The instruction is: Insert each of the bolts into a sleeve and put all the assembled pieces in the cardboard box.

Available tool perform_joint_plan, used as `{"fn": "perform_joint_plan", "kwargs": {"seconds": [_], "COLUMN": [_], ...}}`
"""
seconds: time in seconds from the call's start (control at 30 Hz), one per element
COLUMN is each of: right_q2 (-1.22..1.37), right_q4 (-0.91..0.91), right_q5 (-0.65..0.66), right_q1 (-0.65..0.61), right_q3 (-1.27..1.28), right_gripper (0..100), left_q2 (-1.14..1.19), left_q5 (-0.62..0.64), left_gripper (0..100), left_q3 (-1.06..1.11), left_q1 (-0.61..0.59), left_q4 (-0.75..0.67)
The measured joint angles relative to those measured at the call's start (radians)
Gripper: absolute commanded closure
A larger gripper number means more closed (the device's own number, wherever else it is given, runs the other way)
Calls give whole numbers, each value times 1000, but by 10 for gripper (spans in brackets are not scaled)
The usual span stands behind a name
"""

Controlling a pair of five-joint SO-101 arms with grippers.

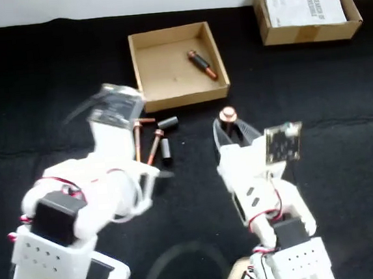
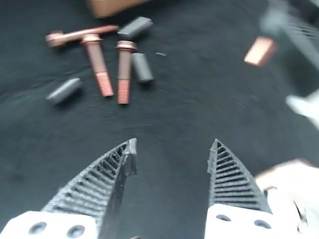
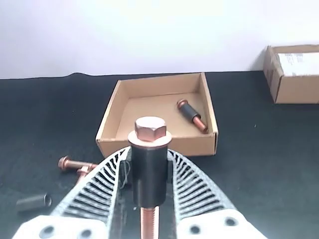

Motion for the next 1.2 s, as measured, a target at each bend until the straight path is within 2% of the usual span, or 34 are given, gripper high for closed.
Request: {"fn": "perform_joint_plan", "kwargs": {"seconds": [0.17, 0.43, 0.63, 0.93, 1.2], "right_q2": [339, 875, 1235, 1709, 1995], "right_q4": [0, 0, 0, 121, 264], "right_q5": [2, 41, 189, 468, 816], "right_q1": [5, 5, 5, 5, 6], "right_q3": [-275, -717, -1030, -1504, -1827], "right_gripper": [991, 991, 991, 991, 991], "left_q2": [0, 0, 0, 0, 0], "left_q5": [0, 0, 0, 2, 2], "left_gripper": [766, 783, 991, 977, 977], "left_q3": [8, 222, 407, 644, 812], "left_q1": [-218, -450, -555, -663, -775], "left_q4": [-11, -170, -321, -578, -746]}}
